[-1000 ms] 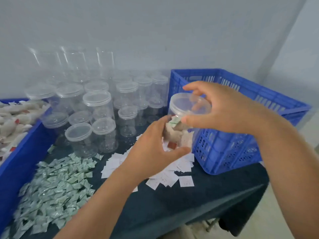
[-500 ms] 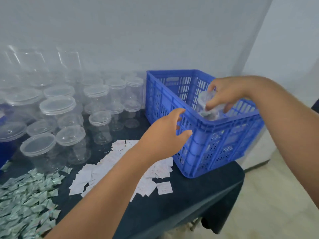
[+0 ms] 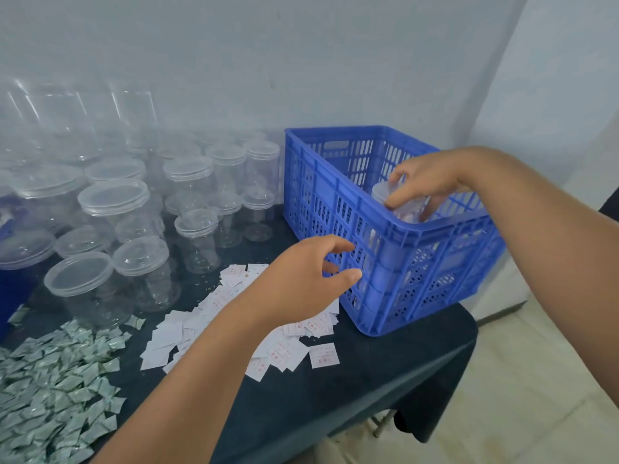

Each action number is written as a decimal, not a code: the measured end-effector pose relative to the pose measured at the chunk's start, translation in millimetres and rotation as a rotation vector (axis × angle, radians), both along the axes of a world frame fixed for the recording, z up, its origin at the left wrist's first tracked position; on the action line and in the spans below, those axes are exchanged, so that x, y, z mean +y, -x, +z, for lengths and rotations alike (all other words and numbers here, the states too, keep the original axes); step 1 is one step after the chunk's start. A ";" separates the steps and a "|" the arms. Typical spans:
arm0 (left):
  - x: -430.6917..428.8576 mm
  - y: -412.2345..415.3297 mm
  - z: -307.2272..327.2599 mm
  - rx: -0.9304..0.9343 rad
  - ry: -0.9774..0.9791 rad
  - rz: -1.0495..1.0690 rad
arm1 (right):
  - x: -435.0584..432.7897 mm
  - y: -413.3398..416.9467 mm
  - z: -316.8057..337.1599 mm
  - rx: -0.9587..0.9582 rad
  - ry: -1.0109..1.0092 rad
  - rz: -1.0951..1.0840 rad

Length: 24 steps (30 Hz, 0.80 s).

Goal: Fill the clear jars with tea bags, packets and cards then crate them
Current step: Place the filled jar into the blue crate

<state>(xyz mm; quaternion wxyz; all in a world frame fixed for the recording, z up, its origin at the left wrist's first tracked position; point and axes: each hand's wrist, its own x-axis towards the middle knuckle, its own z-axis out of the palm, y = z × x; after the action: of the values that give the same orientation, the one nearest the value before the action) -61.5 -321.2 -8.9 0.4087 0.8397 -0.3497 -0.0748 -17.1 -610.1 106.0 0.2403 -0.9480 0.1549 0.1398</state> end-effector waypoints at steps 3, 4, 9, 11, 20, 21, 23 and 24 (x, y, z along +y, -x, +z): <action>10.1 2.0 -4.3 0.027 -0.010 -0.005 | 11.0 -19.7 -6.6 -0.082 0.171 0.025; 13.9 2.4 -5.6 0.035 -0.018 -0.003 | 15.8 -27.9 -13.8 -0.070 0.251 0.046; 33.5 3.7 -14.6 0.061 -0.039 0.005 | 31.7 -53.3 -59.1 0.245 0.101 -0.037; 35.9 2.8 -18.7 0.057 -0.046 0.008 | 30.3 -55.9 -65.9 0.304 0.051 -0.069; 33.5 6.8 -23.0 0.106 -0.013 -0.034 | 22.5 -48.1 -54.8 0.405 0.157 -0.064; 35.7 7.7 -22.9 0.106 -0.010 -0.035 | 22.6 -47.6 -45.3 0.370 0.142 -0.043; 41.7 10.2 -22.2 0.093 -0.008 -0.039 | 21.2 -43.8 -23.3 0.093 0.192 -0.031; 45.7 12.3 -21.6 0.086 -0.004 -0.037 | 23.4 -40.4 -9.4 -0.140 0.249 -0.017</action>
<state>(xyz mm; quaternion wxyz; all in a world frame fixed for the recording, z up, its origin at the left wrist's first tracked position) -73.8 -275.5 -30.5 0.4202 0.8300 -0.3470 -0.1190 23.2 -586.7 96.6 0.1324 -0.9766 0.1619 0.0510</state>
